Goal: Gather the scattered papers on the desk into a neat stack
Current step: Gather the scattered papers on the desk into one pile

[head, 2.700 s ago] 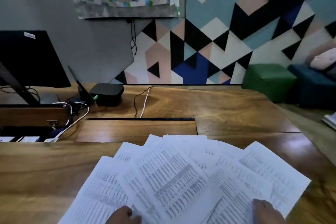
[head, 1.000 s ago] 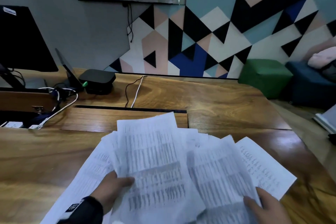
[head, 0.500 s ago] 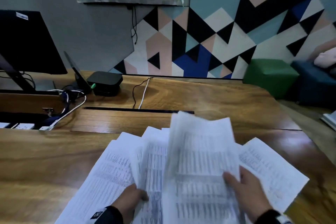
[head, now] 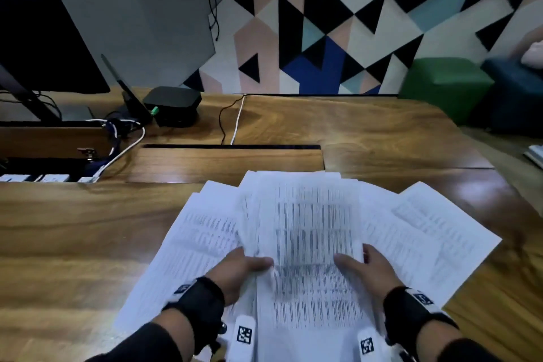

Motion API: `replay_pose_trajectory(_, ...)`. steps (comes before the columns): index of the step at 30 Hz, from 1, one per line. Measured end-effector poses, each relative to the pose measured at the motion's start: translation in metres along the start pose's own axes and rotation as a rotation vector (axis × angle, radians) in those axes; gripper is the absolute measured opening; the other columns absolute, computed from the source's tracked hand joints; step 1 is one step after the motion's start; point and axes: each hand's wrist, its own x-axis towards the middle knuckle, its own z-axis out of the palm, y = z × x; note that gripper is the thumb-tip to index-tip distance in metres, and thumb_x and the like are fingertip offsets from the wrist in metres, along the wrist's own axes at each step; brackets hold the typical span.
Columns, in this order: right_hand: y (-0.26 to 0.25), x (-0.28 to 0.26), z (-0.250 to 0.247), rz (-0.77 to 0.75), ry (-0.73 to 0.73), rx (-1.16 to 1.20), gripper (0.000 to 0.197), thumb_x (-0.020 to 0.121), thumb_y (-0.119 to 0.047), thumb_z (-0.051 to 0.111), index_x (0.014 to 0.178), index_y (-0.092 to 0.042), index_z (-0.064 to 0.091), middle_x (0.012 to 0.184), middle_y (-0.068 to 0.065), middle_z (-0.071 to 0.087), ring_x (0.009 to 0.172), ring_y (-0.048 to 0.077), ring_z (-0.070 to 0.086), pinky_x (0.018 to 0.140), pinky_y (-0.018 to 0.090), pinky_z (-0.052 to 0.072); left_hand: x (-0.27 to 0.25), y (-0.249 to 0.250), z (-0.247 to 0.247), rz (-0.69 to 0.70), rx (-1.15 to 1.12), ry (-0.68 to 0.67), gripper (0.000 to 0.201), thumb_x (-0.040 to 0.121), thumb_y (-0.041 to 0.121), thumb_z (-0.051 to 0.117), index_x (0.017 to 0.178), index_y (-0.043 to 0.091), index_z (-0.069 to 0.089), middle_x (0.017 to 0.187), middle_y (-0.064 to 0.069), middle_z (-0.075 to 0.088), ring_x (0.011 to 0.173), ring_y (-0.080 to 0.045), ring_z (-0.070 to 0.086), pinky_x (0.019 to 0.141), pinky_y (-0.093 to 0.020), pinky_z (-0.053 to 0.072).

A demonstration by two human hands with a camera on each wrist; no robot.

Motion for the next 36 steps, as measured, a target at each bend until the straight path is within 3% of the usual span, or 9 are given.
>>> replay_pose_trajectory(3,-0.007,-0.005,-0.007,0.159,-0.153,0.137,0.066,0.066,-0.029,0.091,0.122,-0.008,0.064,0.124,0.006,0.071,0.119,0.020,0.063,0.114,0.048,0.041,-0.002,0.003,-0.010,-0.023,-0.020,-0.063,0.065,0.069,0.015,0.082,0.128,-0.003,0.062,0.125,-0.021,0.070,0.121,-0.037,0.063,0.114,-0.053,0.038)
replay_pose_trajectory(6,-0.003,-0.006,-0.002,0.186,-0.174,0.164,0.062,0.065,-0.016,0.087,0.120,0.000,0.064,0.120,0.013,0.072,0.119,0.028,0.063,0.117,0.054,0.036,-0.007,0.011,-0.008,-0.023,-0.020,-0.090,0.035,0.088,0.010,0.069,0.120,-0.003,0.066,0.111,-0.018,0.076,0.105,-0.032,0.071,0.100,-0.046,0.053)
replay_pose_trajectory(8,-0.005,-0.009,0.004,0.136,-0.121,0.092,0.049,0.077,-0.011,0.081,0.122,-0.001,0.064,0.115,0.013,0.075,0.112,0.029,0.067,0.115,0.052,0.039,-0.005,0.012,-0.016,0.030,0.179,0.109,0.028,0.092,0.021,0.067,0.112,0.002,0.069,0.095,-0.007,0.079,0.088,-0.022,0.073,0.080,-0.031,0.056)
replay_pose_trajectory(13,0.001,-0.011,-0.007,0.032,0.152,-0.097,0.023,0.089,-0.014,0.072,0.110,-0.005,0.068,0.097,0.011,0.074,0.094,0.033,0.071,0.098,0.051,0.054,0.007,-0.002,-0.090,-0.134,0.880,0.764,0.104,0.056,0.062,0.078,0.138,0.007,0.045,0.140,-0.018,0.053,0.129,-0.038,0.050,0.103,-0.047,0.047)
replay_pose_trajectory(18,0.020,-0.008,-0.015,0.064,0.259,-0.201,0.025,0.091,-0.016,0.069,0.112,-0.003,0.065,0.105,0.017,0.070,0.099,0.034,0.068,0.100,0.048,0.052,0.003,-0.008,-0.115,-0.303,0.936,0.787,0.151,0.034,0.069,0.087,0.149,-0.001,0.018,0.150,-0.022,0.031,0.135,-0.040,0.039,0.108,-0.049,0.042)
replay_pose_trajectory(23,0.029,-0.005,-0.015,0.079,0.280,-0.210,0.028,0.090,-0.016,0.069,0.111,0.002,0.067,0.104,0.022,0.073,0.095,0.036,0.070,0.095,0.051,0.056,0.012,-0.007,-0.128,-0.421,1.071,0.758,0.157,0.017,0.085,0.073,0.143,0.001,0.033,0.143,-0.020,0.044,0.131,-0.037,0.044,0.105,-0.046,0.045)
replay_pose_trajectory(29,0.036,-0.005,-0.016,0.087,0.280,-0.207,0.025,0.090,-0.015,0.069,0.109,0.002,0.068,0.102,0.022,0.073,0.094,0.037,0.070,0.093,0.048,0.056,0.002,-0.002,-0.131,-0.407,1.092,0.761,0.138,0.033,0.078,0.081,0.139,0.000,0.040,0.133,-0.018,0.053,0.121,-0.034,0.054,0.099,-0.042,0.049)
replay_pose_trajectory(33,0.037,-0.006,-0.016,0.088,0.292,-0.224,0.023,0.090,-0.013,0.070,0.108,0.001,0.067,0.103,0.023,0.071,0.096,0.038,0.068,0.093,0.048,0.055,-0.002,0.001,-0.128,-0.316,0.885,0.600,0.072,0.050,0.052,0.093,0.103,0.008,0.072,0.091,-0.007,0.077,0.078,-0.026,0.073,0.078,-0.036,0.061)
replay_pose_trajectory(36,0.035,-0.006,-0.015,0.085,0.295,-0.234,0.018,0.089,-0.014,0.070,0.101,-0.001,0.066,0.105,0.025,0.071,0.095,0.038,0.068,0.092,0.048,0.054,-0.004,-0.001,-0.122,-0.275,0.779,0.582,0.058,0.048,0.040,0.093,0.092,0.009,0.071,0.076,-0.008,0.078,0.065,-0.027,0.075,0.067,-0.038,0.063)
